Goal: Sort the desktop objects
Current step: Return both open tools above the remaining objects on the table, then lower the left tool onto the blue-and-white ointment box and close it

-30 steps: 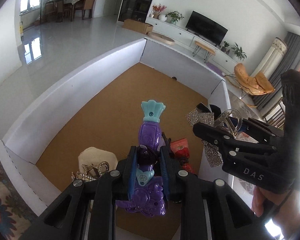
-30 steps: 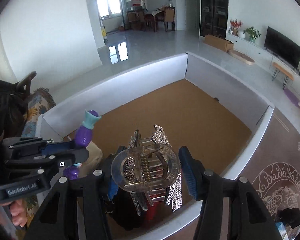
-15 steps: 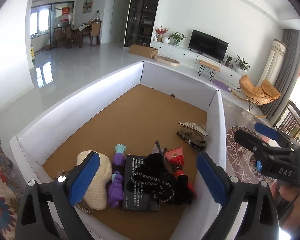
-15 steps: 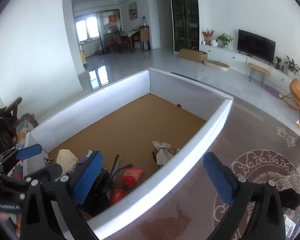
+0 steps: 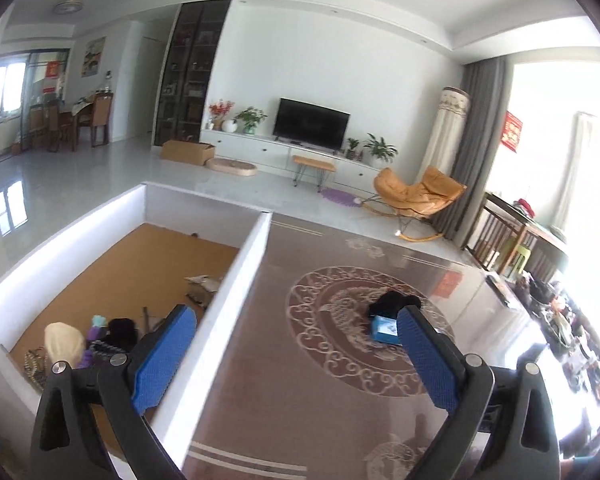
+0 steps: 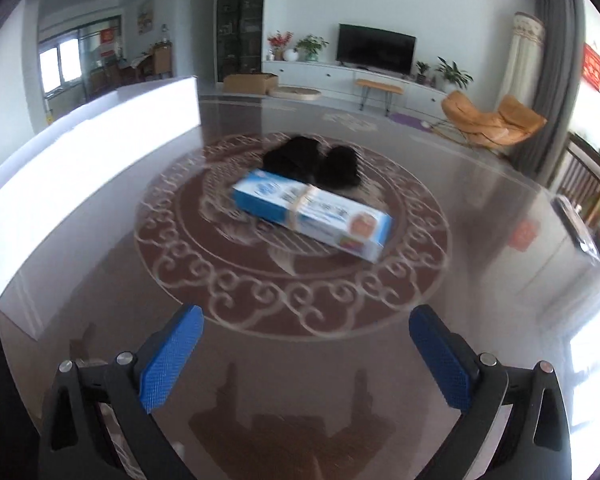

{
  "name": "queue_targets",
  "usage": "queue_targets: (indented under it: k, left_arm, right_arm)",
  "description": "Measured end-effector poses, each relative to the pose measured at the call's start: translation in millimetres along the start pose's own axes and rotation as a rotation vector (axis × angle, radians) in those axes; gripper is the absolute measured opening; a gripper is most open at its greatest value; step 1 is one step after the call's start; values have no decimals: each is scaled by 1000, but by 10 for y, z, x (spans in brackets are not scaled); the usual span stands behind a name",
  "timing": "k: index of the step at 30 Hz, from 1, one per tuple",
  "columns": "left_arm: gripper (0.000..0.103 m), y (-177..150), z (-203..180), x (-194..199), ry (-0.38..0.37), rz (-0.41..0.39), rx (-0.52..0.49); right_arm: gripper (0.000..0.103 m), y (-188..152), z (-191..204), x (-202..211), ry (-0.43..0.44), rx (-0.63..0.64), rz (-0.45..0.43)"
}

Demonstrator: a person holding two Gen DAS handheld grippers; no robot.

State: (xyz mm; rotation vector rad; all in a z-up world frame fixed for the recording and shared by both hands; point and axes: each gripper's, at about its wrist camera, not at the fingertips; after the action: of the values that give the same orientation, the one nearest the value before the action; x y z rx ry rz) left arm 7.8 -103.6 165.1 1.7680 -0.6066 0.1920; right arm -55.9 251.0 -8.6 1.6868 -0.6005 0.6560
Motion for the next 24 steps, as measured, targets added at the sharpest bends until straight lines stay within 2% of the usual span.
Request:
queue_targets:
  k: [4,8,11,17,24]
  left_arm:
    - [103,-120,-528,-204,-108,65,-72]
    - [103,-388,-881,-512,-130,150,-128]
    - [103,-641,-950,-769,-133,230,-125]
    - [103,-1059,-799,-1281,-55,365,-109]
    - [103,-1271,-552,-1606,61,432,-124]
  right_arm:
    - [103,-306,-496,-38,-61,-84,84]
    - [103,-397,-722,-13,-44,-179,105]
    - [103,-388,-680,-12,-56,-178,119]
    - [103,-362,-554,-17,-51,-138,128]
    - [103,-381,-609,-27,-30,-188,135]
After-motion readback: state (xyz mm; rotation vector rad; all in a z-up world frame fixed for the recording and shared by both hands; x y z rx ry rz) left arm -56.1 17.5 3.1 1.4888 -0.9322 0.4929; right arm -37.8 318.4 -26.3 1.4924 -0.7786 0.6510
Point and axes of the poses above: each gripper's, at about its wrist camera, not at the fingertips, and x roughly against the way its jaws point, z to its left, y to its top, and after that the axes turned 9 degrees about -y, right-handed
